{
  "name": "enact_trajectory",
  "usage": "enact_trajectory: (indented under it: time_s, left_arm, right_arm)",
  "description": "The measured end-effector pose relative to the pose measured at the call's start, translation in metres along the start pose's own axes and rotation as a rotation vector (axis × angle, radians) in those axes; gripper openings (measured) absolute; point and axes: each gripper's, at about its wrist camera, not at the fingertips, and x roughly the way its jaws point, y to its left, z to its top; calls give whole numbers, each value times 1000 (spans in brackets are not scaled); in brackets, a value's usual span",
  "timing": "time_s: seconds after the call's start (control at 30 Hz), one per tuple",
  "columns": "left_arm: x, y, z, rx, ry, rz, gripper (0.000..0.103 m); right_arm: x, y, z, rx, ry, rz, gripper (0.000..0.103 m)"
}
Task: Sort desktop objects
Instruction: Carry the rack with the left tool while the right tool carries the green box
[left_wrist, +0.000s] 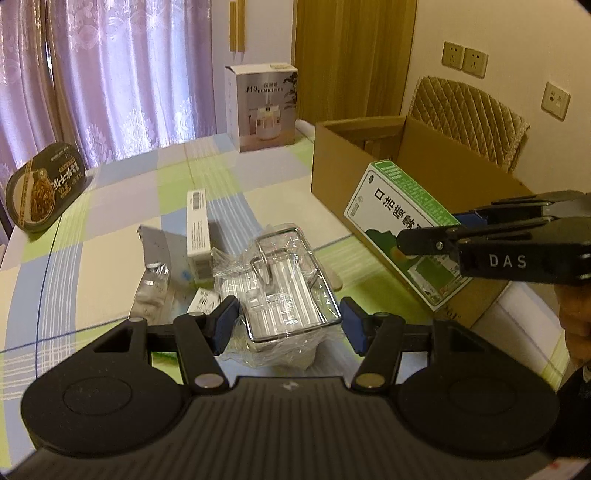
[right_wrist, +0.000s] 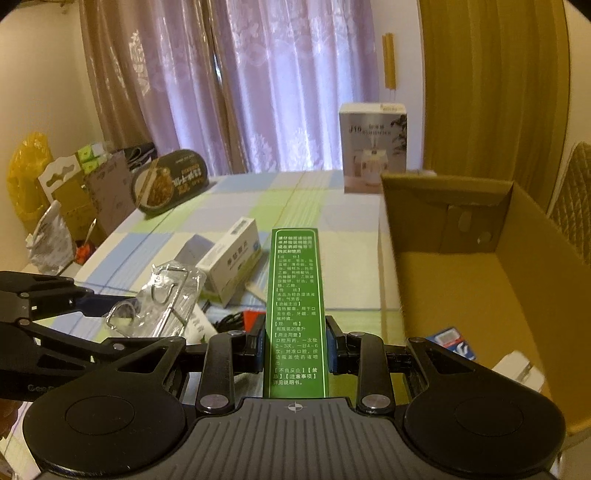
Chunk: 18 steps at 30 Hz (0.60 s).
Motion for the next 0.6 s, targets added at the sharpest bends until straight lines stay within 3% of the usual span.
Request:
enact_trajectory:
  time_s: [0.37, 0.6]
  left_arm:
    - [9, -31, 32, -11, -67, -44, 55]
    - [14, -50, 42, 4, -88, -84, 55]
  right_arm:
    - [-26, -38, 25, 40, -104, -73, 27]
    - [-42, -56, 28, 85, -176, -36, 27]
